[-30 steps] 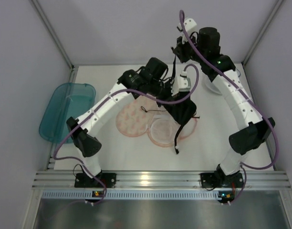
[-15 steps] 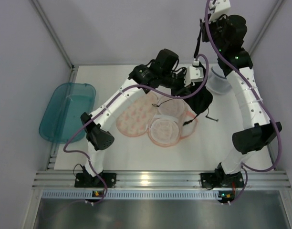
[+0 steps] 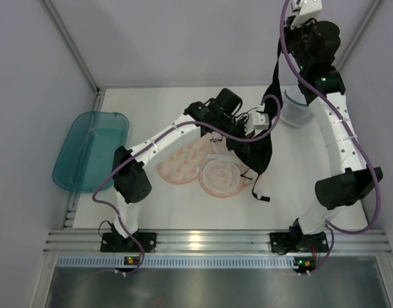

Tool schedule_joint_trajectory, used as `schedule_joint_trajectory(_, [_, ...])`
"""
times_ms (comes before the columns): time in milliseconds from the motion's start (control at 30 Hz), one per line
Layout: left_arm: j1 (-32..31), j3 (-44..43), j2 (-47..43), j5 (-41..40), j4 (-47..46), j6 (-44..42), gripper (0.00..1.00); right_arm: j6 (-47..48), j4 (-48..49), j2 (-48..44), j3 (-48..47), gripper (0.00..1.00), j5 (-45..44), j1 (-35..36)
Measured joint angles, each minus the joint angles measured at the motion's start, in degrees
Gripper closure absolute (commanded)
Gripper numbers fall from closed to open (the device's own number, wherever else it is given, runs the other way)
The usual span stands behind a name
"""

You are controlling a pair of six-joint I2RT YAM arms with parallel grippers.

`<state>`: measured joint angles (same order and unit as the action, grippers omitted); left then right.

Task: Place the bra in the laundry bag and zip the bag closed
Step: Place the bra in the laundry bag.

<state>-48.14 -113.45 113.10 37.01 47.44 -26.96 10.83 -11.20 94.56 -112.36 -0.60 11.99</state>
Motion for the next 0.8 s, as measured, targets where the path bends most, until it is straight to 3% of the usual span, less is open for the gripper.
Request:
schedule_joint_trajectory(233, [1.4,-5.3,0.1,0.8,0.2,1.3,1.00,1.2,1.2,1.8,-4.5,1.00,-3.7,0.0])
schedule_joint_trajectory(433, [0.2,-12.5,1.6,3.6,-1.2,2.6,1.00,5.2,4.2,-2.6,-2.5,1.00,-7.4,-0.3])
schedule_joint_trajectory(633, [-1.4,-12.8,5.2,5.5,-1.1,3.2,1.00,9.2,7.9,-8.1,0.2,1.00,-10.6,-1.0])
schedule_joint_trajectory(800, [-1.6,-12.8,6.4,5.6,-1.0,3.3,1.00,10.6,9.5,-6.8,-3.1,1.00,-13.0,-1.2])
